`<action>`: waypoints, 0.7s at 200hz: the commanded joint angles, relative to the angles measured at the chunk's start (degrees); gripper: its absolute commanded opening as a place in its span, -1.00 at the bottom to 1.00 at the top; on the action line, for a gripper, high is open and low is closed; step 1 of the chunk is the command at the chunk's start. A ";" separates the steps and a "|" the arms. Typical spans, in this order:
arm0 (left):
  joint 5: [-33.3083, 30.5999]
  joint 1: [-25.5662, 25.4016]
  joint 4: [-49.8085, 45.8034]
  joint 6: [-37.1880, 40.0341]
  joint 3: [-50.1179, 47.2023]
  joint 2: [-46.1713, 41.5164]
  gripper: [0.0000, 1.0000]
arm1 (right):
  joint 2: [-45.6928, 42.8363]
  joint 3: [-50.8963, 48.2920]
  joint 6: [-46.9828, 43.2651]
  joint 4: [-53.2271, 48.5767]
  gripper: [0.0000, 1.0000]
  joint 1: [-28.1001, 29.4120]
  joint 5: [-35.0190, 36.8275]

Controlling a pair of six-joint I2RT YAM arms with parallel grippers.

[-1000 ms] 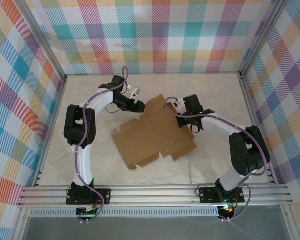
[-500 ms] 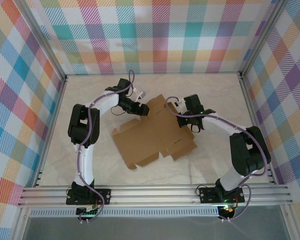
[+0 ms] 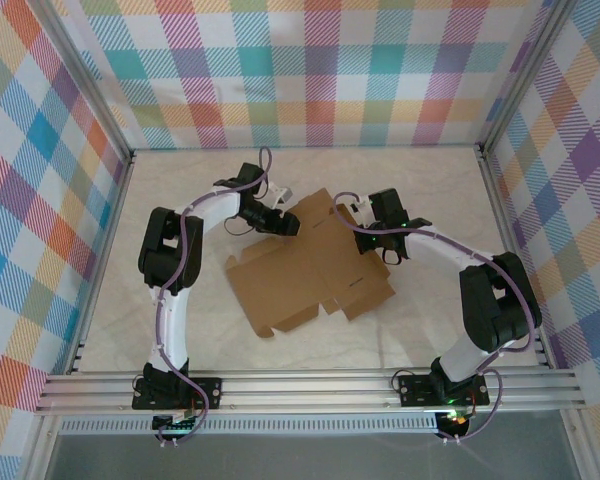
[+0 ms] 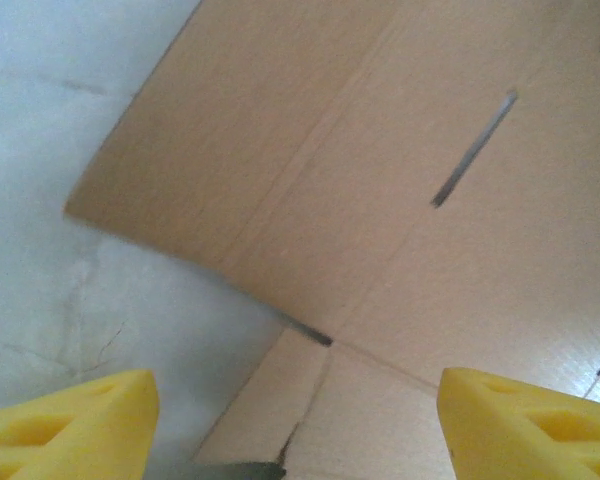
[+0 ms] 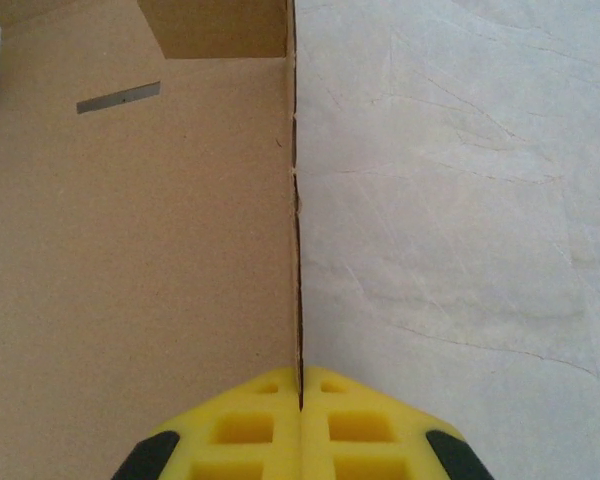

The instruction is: Fold the paper box

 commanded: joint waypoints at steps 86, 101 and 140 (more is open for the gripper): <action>1.51 -0.15 2.48 -2.70 -0.48 -1.63 0.05 | -0.54 1.50 2.07 0.87 -1.00 -0.48 -0.56; 1.40 -0.28 2.68 -2.64 -0.87 -2.36 -0.02 | -0.25 1.54 2.10 0.73 -1.00 -0.50 -0.47; -0.40 -1.96 1.90 -1.57 -0.87 -4.43 -0.01 | 0.37 1.53 2.53 0.82 -1.00 -0.51 -0.46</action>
